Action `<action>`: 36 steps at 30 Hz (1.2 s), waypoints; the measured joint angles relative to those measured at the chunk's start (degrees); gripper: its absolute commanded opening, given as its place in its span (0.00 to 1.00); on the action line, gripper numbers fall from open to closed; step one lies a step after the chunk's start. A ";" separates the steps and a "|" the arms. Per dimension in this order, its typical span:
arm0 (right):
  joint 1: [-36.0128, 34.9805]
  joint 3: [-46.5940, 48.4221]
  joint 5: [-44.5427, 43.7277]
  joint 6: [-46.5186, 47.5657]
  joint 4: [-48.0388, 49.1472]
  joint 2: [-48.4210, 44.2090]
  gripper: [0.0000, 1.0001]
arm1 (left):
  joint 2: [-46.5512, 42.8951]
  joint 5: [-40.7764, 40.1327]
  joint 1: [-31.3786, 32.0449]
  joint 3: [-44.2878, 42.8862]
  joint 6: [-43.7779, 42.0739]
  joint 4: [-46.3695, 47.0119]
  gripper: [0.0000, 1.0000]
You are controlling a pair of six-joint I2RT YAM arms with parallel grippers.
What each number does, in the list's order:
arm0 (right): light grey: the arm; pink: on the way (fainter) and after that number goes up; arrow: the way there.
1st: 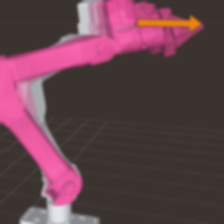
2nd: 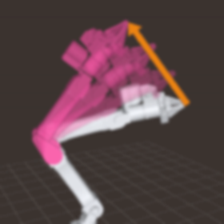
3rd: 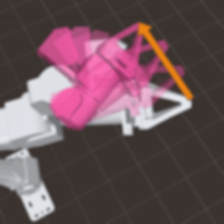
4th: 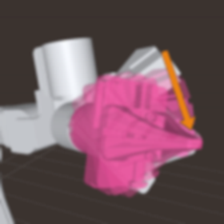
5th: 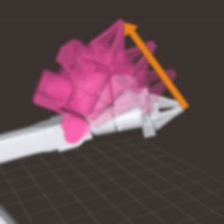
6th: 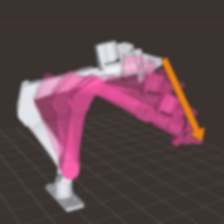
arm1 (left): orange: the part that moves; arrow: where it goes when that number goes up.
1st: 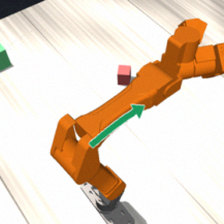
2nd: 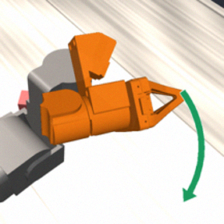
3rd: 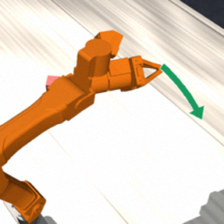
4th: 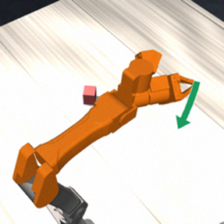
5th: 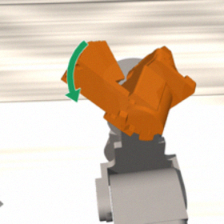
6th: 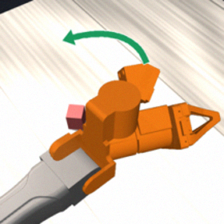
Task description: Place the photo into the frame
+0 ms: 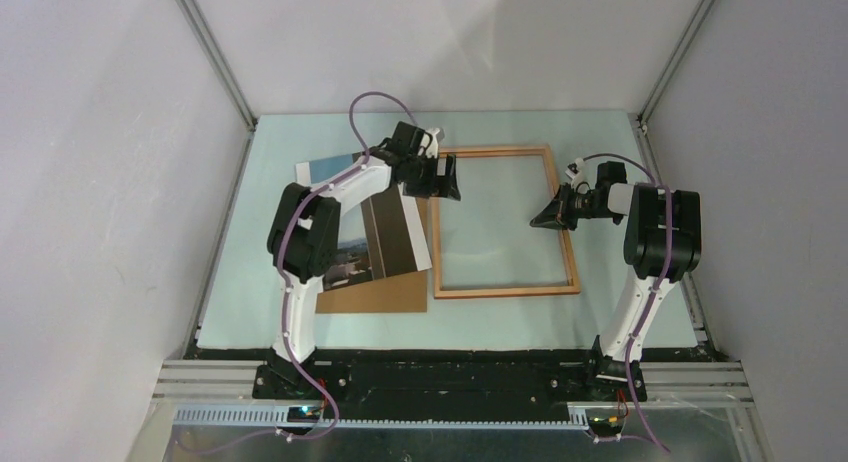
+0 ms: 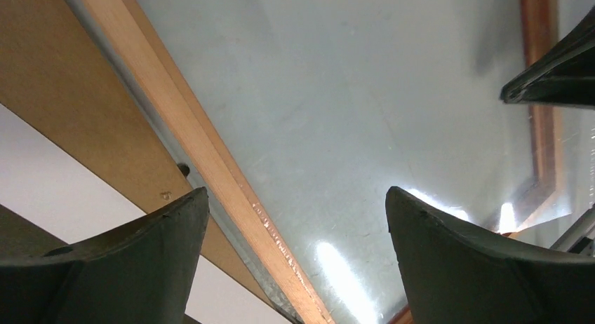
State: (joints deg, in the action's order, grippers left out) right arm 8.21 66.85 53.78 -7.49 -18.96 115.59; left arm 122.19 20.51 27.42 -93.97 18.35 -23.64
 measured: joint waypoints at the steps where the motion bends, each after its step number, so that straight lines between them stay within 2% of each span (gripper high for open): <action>1: 0.00 0.02 -0.07 0.00 -0.07 0.00 0.00 | -0.26 -0.37 0.02 -0.76 -0.42 -0.04 1.00; 9: -0.11 0.04 -0.55 0.00 -0.22 0.00 0.00 | -0.76 -2.95 2.49 -5.42 -3.67 0.13 1.00; 19: -0.17 0.04 -0.87 0.00 -0.28 -0.04 0.00 | 0.66 -8.61 11.56 -13.00 -9.77 -0.02 0.98; 26: -0.22 0.04 -1.11 -0.02 -0.39 -0.20 0.00 | 7.30 -8.94 15.91 -20.15 -9.22 -0.61 0.98; 36: -0.33 0.04 -1.49 -0.02 -0.48 -0.22 0.00 | 15.04 -7.10 18.27 -26.29 -7.17 -2.36 0.97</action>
State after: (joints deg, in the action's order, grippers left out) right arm 7.88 66.89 52.29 -7.51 -19.44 115.37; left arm 137.23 13.41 45.69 -120.27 11.18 -26.00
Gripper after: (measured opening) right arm 0.009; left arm 0.974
